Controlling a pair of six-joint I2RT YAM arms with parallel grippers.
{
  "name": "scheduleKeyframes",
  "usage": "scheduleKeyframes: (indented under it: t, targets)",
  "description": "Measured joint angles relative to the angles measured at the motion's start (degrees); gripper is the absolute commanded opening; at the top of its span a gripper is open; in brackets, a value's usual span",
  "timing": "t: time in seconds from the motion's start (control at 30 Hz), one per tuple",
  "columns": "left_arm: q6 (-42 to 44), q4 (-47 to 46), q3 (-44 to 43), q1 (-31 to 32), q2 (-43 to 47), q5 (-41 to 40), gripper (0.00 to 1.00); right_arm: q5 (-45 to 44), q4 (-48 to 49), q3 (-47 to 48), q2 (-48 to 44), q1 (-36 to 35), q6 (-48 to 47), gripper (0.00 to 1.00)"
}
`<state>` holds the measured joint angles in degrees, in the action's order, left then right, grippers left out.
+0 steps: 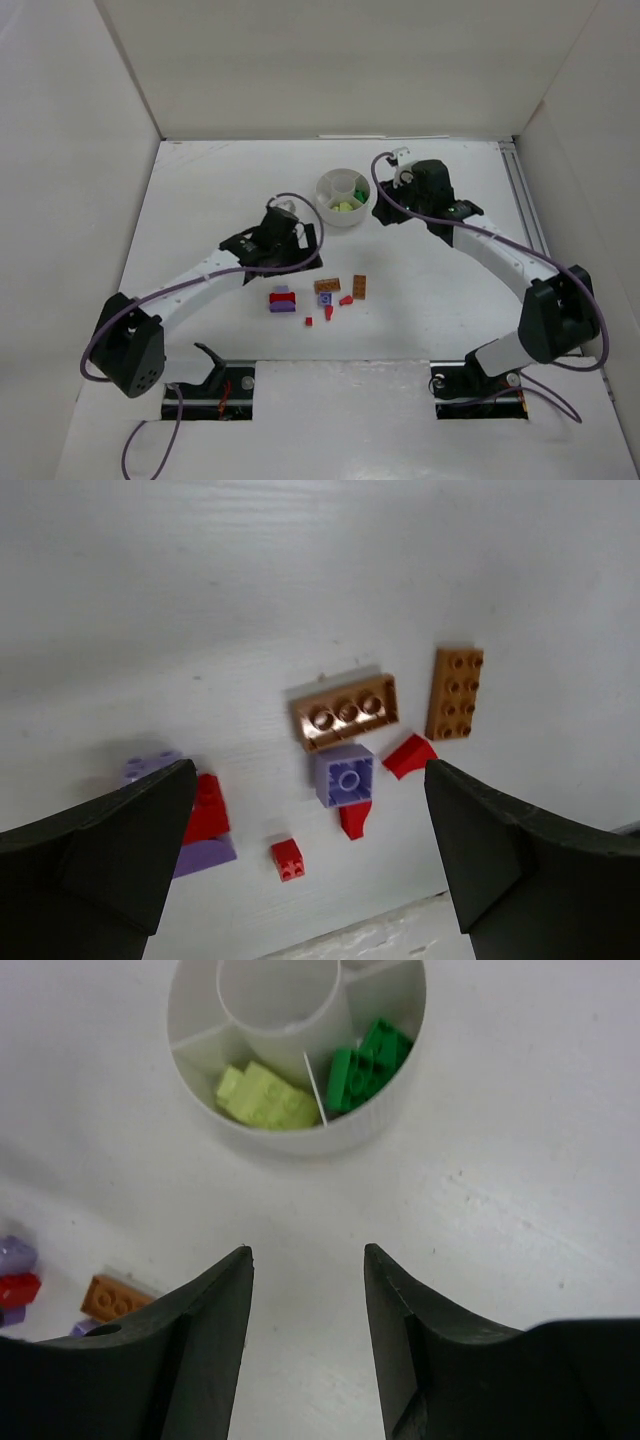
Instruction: Sort the legos into containers by color
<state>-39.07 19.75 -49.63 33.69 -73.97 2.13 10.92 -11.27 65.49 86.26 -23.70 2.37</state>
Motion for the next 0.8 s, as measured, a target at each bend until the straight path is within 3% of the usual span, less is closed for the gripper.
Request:
scheduleKeyframes:
  t: [0.13,0.2,0.43,0.8]
  targets:
    - [4.76,0.42,-4.28,13.11,-4.31,-6.4,0.94,-1.57,-0.74,-7.58,-4.74,0.0,0.39,0.54]
    - [6.82,-0.57,-6.29,16.57,-7.39,-8.31,0.91,-2.36,-1.84,-10.36,-6.78,0.0,0.72,0.54]
    - [13.4,-2.84,-6.71,17.59,-12.76,-11.58,0.87,-3.34,-4.44,-14.23,-14.62,0.02,1.14,0.54]
    - [14.34,-4.2,-2.69,19.37,-8.37,-12.33,0.87,-3.61,-5.14,-15.74,-17.88,0.02,1.22,0.54]
